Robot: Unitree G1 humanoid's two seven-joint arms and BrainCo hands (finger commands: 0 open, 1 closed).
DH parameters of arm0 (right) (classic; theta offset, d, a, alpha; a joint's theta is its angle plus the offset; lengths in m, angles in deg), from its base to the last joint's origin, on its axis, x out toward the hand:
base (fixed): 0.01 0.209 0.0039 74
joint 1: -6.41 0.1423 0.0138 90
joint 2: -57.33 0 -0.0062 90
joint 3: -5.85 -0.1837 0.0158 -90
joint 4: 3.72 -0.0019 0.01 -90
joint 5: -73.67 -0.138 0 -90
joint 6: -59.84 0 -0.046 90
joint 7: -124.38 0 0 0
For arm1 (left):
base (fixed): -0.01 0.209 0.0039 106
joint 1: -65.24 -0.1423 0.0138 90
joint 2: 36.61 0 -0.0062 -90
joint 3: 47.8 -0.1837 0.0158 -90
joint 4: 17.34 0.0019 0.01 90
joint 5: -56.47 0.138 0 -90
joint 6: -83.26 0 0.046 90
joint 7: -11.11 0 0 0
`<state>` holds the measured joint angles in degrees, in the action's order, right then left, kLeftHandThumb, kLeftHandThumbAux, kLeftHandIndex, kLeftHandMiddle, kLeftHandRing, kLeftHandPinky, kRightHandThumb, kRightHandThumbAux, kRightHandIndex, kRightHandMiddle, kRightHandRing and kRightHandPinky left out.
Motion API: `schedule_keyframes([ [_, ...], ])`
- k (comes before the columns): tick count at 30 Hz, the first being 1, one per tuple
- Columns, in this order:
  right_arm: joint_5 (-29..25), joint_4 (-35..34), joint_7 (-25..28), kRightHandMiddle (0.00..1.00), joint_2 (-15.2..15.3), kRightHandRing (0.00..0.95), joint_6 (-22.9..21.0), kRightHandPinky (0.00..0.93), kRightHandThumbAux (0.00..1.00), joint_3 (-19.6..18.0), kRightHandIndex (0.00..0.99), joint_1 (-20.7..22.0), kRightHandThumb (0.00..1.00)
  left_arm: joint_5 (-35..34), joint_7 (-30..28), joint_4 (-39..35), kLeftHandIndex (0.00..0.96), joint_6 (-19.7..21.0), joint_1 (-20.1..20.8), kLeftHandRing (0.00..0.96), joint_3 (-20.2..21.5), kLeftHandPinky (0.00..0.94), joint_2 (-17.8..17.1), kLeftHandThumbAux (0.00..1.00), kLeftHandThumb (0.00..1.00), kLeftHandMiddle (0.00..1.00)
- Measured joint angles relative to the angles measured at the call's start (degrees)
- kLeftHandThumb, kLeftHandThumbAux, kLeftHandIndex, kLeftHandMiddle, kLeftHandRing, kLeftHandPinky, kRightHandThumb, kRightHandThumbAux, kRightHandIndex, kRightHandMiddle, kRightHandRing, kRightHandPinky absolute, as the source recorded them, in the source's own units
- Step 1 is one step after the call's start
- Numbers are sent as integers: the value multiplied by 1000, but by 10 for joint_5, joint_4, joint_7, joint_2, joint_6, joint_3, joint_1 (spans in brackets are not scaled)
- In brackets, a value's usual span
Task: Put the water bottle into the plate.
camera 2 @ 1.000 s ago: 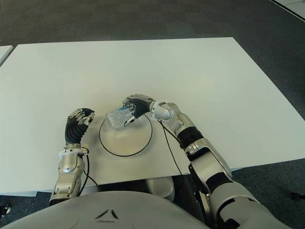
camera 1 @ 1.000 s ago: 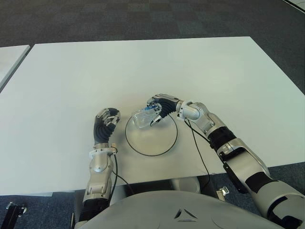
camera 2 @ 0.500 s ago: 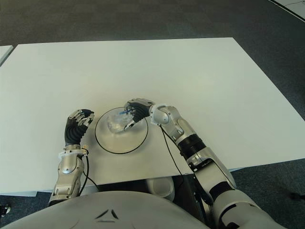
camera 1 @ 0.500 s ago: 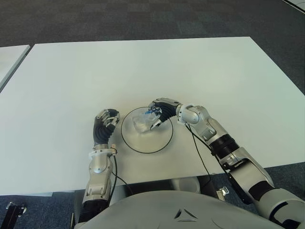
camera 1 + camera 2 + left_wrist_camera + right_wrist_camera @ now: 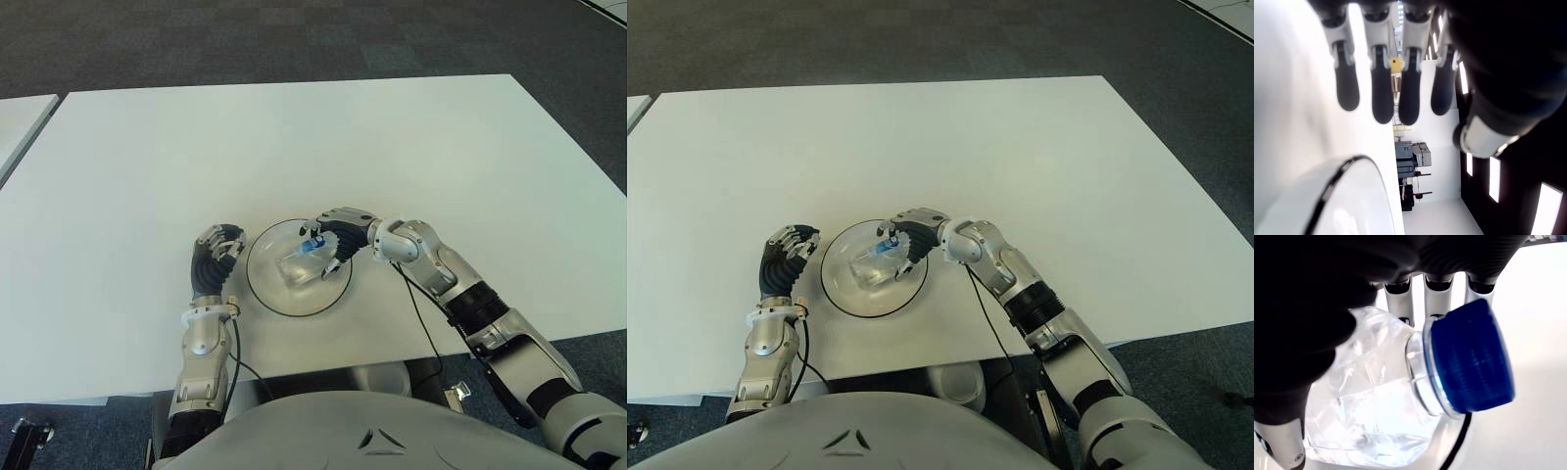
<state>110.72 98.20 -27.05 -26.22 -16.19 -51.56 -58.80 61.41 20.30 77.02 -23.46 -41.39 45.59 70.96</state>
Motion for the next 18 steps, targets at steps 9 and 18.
schedule_keyframes([
  [9,17,-7,-17,3,15,3,49,4,276,7,1,1,481,2,0,0,420,0,1,423,0,425,0,722,699,426],
  [18,9,-26,-41,0,20,0,75,0,159,-3,0,-17,498,5,0,0,419,-1,1,430,0,442,-1,722,697,430],
])
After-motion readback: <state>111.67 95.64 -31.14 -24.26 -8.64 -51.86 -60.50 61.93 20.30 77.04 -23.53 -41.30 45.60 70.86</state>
